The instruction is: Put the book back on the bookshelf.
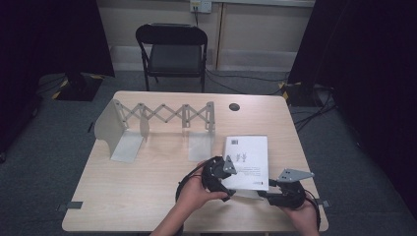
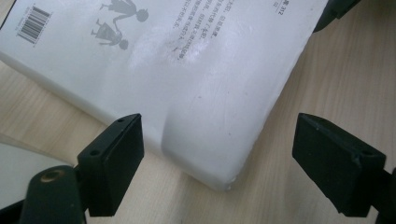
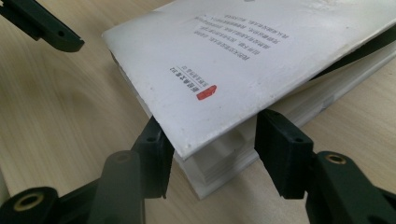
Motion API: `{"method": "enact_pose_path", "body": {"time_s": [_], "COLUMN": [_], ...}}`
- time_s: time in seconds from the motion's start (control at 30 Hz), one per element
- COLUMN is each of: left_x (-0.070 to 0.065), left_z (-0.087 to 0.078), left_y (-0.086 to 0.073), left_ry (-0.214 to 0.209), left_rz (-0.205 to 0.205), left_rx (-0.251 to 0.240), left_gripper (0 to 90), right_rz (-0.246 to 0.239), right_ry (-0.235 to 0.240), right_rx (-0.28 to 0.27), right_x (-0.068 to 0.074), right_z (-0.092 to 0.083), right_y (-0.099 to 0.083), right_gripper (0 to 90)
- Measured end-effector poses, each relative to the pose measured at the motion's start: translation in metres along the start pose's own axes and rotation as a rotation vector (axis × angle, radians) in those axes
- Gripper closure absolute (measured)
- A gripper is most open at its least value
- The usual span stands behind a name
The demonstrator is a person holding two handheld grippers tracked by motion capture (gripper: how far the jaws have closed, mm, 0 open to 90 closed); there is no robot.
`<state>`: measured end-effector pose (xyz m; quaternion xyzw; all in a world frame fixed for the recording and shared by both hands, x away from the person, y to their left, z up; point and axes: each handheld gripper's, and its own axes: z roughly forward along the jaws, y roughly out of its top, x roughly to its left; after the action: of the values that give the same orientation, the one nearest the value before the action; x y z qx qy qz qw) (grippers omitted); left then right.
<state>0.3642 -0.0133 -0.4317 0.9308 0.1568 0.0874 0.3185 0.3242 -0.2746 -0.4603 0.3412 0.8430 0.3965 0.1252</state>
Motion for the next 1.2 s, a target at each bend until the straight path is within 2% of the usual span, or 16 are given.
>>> {"method": "enact_pose_path", "body": {"time_s": [0.2,0.4,0.43,0.53,0.57,0.63,0.67,0.7,0.73,0.87,1.03,1.07,1.13,1.17,1.2], "left_x": [0.000,0.000,0.001,0.000,0.000,-0.002,-0.004,-0.005,-0.005,-0.008,-0.010,-0.009,-0.009,-0.011,-0.011], "left_z": [0.008,0.016,0.017,0.020,0.021,0.024,0.026,0.027,0.027,0.033,0.040,0.040,0.042,0.047,0.048], "left_y": [0.009,0.014,0.015,0.017,0.018,0.020,0.020,0.021,0.021,0.023,0.026,0.026,0.027,0.028,0.028], "left_ry": [-0.003,0.003,-0.001,-0.007,-0.011,-0.004,-0.005,-0.012,-0.012,0.018,0.046,0.049,0.055,0.083,0.089], "left_rz": [0.023,0.017,0.032,0.021,0.041,0.047,0.031,0.055,0.055,0.080,0.085,0.102,0.108,0.105,0.111], "left_rx": [0.013,0.013,0.020,0.010,0.014,0.015,-0.002,0.013,0.013,0.007,-0.006,0.006,0.012,0.002,0.007], "left_gripper": [16.7,16.7,16.7,15.6,15.5,15.7,15.7,15.7,15.9,13.9,8.9,6.6,3.6,2.9,0.4], "right_rz": [-0.003,-0.006,-0.005,-0.003,0.000,0.011,0.013,0.011,0.010,0.018,0.014,0.014,0.011,0.012,0.020], "right_ry": [0.000,0.002,0.002,0.002,0.003,0.013,0.014,0.012,0.010,0.010,0.004,0.005,0.000,-0.001,0.002], "right_rx": [-0.001,-0.003,-0.004,-0.007,-0.008,-0.015,-0.020,-0.015,-0.014,-0.016,-0.015,-0.014,-0.012,-0.011,-0.015], "right_x": [0.000,0.000,0.000,0.000,0.000,-0.001,-0.001,-0.001,0.000,0.000,0.001,0.001,0.002,0.002,0.002], "right_z": [-0.001,-0.001,-0.001,-0.001,-0.001,-0.002,-0.002,-0.002,-0.002,-0.003,-0.004,-0.004,-0.004,-0.004,-0.004], "right_y": [0.002,0.002,0.002,0.002,0.002,0.003,0.003,0.003,0.004,0.005,0.007,0.008,0.008,0.008,0.009], "right_gripper": [48.5,48.6,48.6,48.6,48.6,48.6,48.6,48.6,48.6,48.7,48.7,48.7,48.8,48.8,48.7]}}
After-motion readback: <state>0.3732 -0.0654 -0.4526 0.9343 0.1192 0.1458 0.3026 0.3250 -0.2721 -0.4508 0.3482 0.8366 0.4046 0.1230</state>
